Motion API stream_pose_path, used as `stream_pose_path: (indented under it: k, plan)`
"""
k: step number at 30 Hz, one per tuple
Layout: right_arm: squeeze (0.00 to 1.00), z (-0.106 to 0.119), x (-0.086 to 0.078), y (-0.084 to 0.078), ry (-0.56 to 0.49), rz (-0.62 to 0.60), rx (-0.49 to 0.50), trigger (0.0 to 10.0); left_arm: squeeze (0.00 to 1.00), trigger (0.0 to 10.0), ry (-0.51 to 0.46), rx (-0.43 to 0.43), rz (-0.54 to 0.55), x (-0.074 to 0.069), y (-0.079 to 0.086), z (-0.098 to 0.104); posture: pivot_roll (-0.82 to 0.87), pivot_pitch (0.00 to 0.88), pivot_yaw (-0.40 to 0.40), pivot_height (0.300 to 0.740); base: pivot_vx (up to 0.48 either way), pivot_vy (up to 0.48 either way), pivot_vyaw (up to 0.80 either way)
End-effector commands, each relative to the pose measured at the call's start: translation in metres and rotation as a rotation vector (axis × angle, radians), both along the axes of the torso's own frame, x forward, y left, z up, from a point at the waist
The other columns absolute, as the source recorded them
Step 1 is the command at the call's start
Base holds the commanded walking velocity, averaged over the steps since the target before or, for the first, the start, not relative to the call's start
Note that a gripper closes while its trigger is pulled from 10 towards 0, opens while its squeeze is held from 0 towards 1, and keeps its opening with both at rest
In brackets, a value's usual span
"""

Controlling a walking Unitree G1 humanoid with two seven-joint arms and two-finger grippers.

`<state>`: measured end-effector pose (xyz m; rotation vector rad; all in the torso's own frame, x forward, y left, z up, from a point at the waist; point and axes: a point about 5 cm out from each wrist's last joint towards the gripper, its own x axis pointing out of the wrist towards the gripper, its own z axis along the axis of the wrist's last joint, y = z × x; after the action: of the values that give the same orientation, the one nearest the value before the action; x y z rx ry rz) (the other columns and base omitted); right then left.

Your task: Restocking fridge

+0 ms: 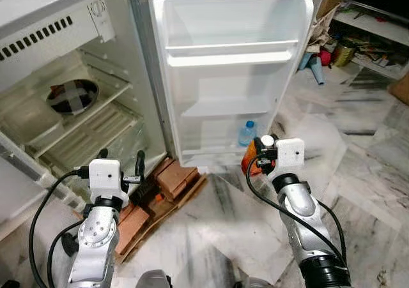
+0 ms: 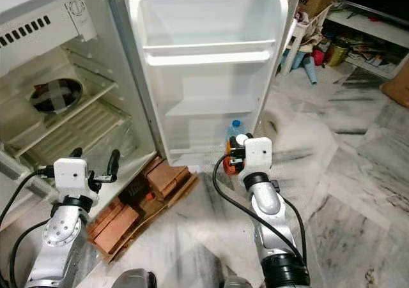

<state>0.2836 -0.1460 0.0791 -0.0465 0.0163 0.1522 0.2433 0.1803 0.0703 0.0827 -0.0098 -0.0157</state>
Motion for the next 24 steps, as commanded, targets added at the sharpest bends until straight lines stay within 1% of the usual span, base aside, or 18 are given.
stream_pose_path:
  k: [1, 12, 13, 24]
  plan:
    - [0.0, 0.0041, -0.0003, 0.0033, -0.023, 0.032, -0.013, 10.0, 0.0, 10.0, -0.002, -0.006, -0.009, -0.0019, -0.001, 0.001, 0.09, 0.114, -0.004, 0.74, 0.48, 0.0, 0.0]
    - [0.0, 0.0016, -0.0026, 0.0044, -0.005, 0.05, -0.001, 10.0, 0.0, 10.0, 0.009, -0.005, 0.004, -0.0024, 0.0001, 0.0, 0.09, 0.121, 0.0, 0.74, 0.456, 0.0, 0.0]
    - [0.0, 0.0006, -0.0035, 0.0055, 0.0, 0.061, -0.002, 10.0, 0.0, 10.0, 0.025, -0.003, 0.016, -0.0023, 0.0007, -0.0021, 0.09, 0.122, -0.002, 0.74, 0.296, 0.0, 0.0]
    - [0.0, -0.0017, -0.0051, 0.0067, 0.013, 0.07, -0.002, 10.0, 0.0, 10.0, 0.043, -0.005, 0.035, -0.003, 0.0027, -0.0038, 0.09, 0.125, 0.001, 0.74, 0.0, 0.022, 0.0]
